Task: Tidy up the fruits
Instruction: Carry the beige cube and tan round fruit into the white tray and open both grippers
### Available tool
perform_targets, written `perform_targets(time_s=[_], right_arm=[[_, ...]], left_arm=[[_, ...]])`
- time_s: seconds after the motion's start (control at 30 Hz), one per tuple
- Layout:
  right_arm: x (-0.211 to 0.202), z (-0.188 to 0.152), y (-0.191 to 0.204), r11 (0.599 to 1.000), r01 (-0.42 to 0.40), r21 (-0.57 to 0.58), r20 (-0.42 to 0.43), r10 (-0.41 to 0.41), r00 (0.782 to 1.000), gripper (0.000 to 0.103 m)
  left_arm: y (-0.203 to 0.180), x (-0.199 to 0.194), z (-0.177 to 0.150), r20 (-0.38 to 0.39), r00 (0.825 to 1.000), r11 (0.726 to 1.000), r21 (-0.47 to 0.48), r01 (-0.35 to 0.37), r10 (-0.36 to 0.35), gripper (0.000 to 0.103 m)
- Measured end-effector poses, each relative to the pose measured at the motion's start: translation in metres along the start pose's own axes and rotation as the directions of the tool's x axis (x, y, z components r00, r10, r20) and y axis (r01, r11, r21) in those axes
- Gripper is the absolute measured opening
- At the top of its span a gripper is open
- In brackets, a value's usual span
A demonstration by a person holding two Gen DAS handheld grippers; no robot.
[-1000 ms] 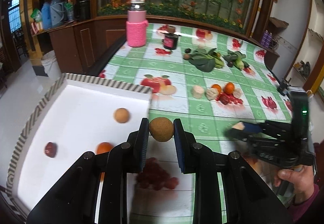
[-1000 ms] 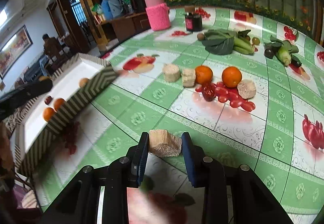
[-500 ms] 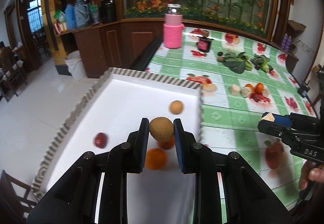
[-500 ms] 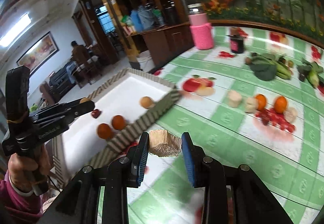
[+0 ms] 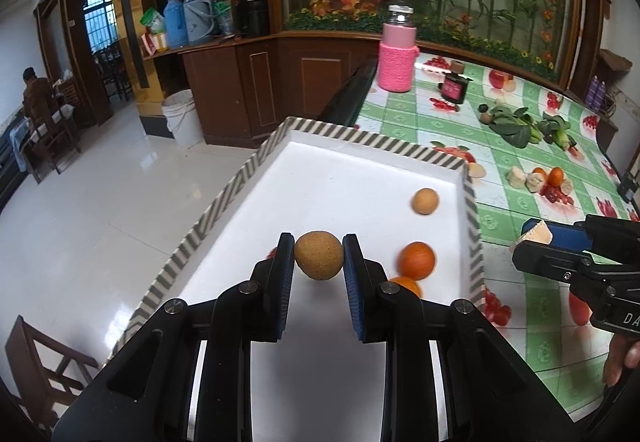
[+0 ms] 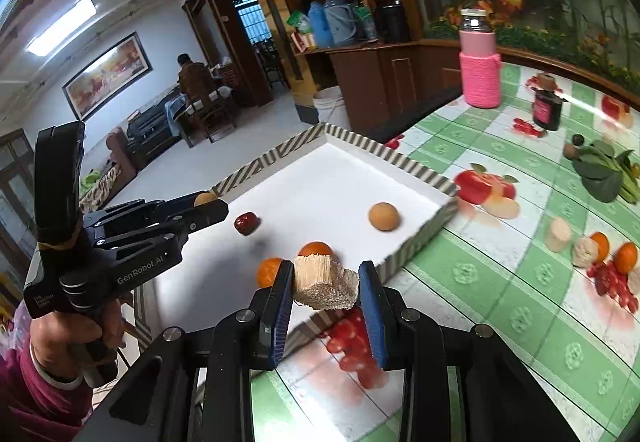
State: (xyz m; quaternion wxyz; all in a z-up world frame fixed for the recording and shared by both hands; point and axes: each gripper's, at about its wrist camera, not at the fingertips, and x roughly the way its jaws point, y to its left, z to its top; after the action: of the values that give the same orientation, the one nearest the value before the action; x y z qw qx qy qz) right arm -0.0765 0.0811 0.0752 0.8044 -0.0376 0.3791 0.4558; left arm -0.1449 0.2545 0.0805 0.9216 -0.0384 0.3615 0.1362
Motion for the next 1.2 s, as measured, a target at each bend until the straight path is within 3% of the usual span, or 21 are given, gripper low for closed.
perform_targets(time_s=[0.33,0.53,0.83,0.93,1.13,1.2], right_arm=[[0.027,0.013,0.003,1.000,-0.021,-0.016,-0.040,0.020,0.999,0.032],[0.055,0.027,-0.001,0.999,-0.024,-0.029,-0.072,0.022,0.997,0.032],[0.104,0.049,0.002,0.997,-0.042,-0.063,-0.145,0.033,0.989,0.032],[0.119,0.050,0.000,0.997,-0.030,-0.070,-0.172,0.018,0.985,0.032],[0.131,0.045,-0.005,0.997,0.025,-0.076,-0.196,-0.039,0.980,0.032],[0.128,0.045,-0.004,0.994,0.055,-0.090,-0.187,-0.071,0.980,0.036]], left_arm=[[0.014,0.011,-0.006,-0.032,0.999,1.000,-0.019,-0.007,0.006,0.024],[0.024,0.024,-0.004,-0.086,0.992,0.993,-0.082,0.080,-0.087,0.024],[0.031,0.031,-0.004,-0.135,0.987,0.995,-0.063,0.081,-0.089,0.024],[0.027,0.032,-0.006,-0.165,0.979,0.993,-0.044,0.113,-0.118,0.024],[0.017,0.044,-0.010,-0.220,0.973,0.997,0.011,0.080,-0.076,0.024],[0.020,0.048,-0.010,-0.234,0.970,0.997,-0.005,0.072,-0.071,0.031]])
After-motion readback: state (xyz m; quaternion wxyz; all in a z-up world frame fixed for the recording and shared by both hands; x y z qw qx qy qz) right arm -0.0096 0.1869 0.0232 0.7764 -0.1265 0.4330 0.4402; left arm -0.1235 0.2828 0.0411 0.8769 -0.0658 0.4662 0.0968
